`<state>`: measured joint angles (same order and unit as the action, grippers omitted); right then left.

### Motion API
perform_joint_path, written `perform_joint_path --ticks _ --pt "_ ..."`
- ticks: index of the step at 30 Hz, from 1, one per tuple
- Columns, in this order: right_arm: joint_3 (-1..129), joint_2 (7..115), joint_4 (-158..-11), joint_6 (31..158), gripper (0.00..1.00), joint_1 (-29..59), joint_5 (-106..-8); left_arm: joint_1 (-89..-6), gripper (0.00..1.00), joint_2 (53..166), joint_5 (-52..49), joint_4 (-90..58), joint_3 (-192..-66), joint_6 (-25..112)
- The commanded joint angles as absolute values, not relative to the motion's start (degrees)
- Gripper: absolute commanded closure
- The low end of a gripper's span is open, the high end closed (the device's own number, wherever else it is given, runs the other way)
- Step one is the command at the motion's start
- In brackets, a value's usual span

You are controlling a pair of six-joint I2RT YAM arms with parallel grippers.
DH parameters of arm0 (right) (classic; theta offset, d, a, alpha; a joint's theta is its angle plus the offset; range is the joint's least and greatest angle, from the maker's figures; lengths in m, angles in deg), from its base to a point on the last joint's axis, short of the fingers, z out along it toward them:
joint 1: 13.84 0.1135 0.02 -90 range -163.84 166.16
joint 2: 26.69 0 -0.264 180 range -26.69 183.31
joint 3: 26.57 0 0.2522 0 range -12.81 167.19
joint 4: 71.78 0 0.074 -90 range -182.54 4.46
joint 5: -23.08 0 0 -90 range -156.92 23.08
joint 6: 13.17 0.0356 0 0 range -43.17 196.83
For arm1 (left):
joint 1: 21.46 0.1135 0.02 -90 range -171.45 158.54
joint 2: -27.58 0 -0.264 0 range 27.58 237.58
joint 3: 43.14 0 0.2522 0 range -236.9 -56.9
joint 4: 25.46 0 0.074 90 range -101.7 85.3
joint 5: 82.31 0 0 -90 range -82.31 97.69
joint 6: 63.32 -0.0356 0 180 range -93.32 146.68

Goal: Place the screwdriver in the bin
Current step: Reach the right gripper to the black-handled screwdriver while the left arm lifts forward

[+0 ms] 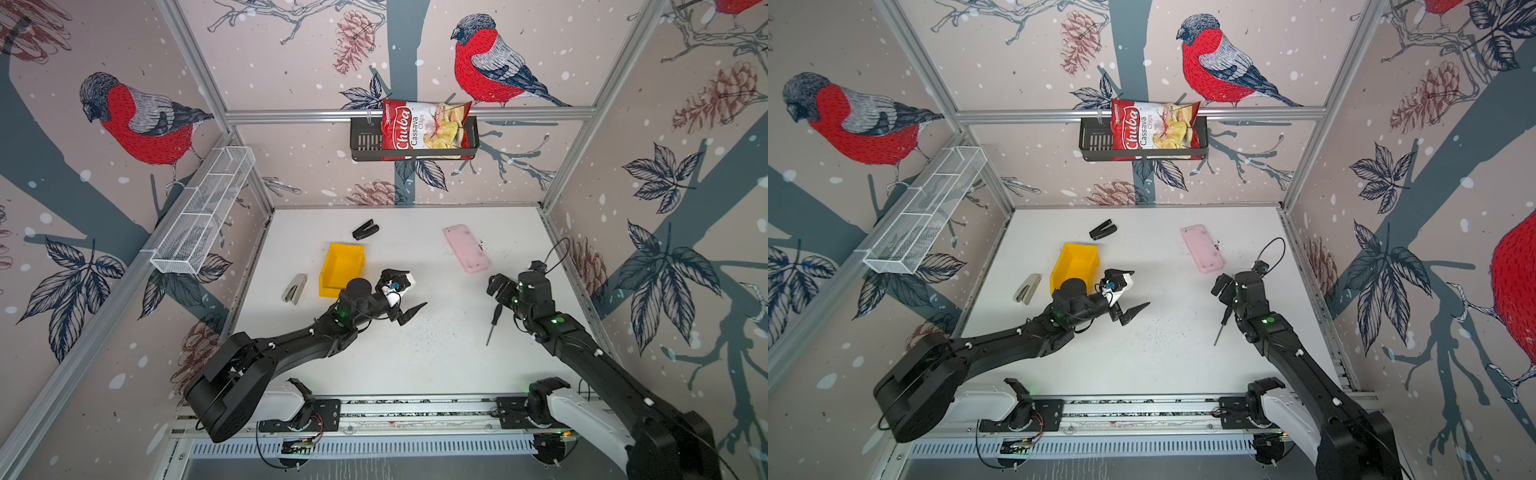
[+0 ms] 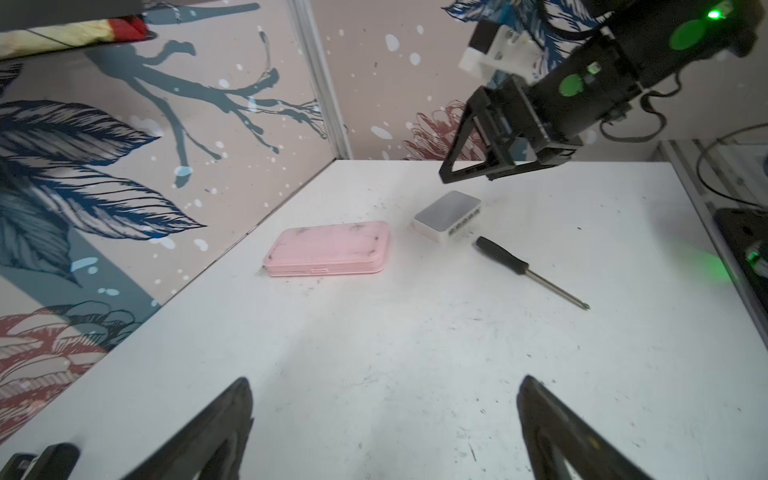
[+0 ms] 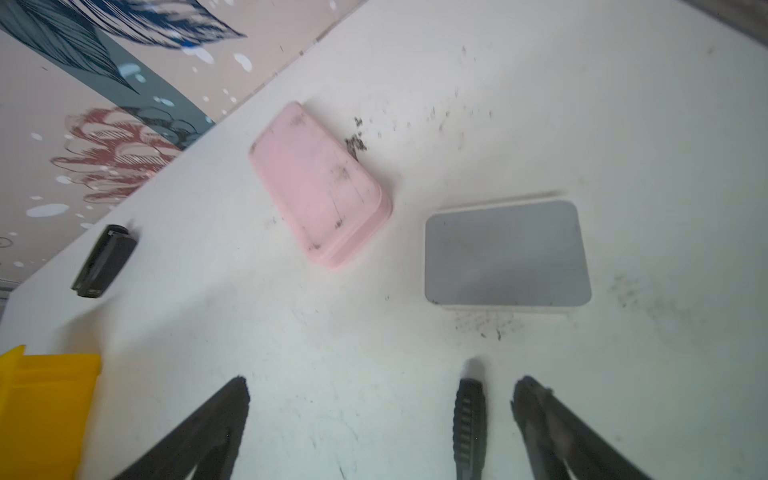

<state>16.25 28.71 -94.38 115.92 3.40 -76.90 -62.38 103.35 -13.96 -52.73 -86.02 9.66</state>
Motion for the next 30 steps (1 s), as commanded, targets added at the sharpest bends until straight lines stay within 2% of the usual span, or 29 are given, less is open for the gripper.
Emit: perform_joint_path --ticks 1,6,12,21,30 --pt "18.42 33.39 -100.8 122.51 0.0 4.05 -79.2 -62.68 0.03 103.86 -18.4 -48.08 -87.27 5.48" --pt "21.24 40.58 -104.07 121.94 0.01 3.72 -78.86 -62.83 0.03 104.25 -19.36 -44.77 -87.95 3.05" --pt "22.56 47.24 -103.9 121.14 0.08 2.61 -75.04 -63.03 0.03 104.04 -20.29 -42.37 -87.92 1.78" --pt "23.07 52.37 -102.86 120.6 0.35 1.37 -72.85 -63.38 0.03 103.98 -20.04 -41.67 -87.39 1.51" --pt "22.04 53.73 -102.81 120.62 0.5 0.83 -72.75 -63.47 0.03 104.39 -19.73 -41.29 -87.9 1.18"
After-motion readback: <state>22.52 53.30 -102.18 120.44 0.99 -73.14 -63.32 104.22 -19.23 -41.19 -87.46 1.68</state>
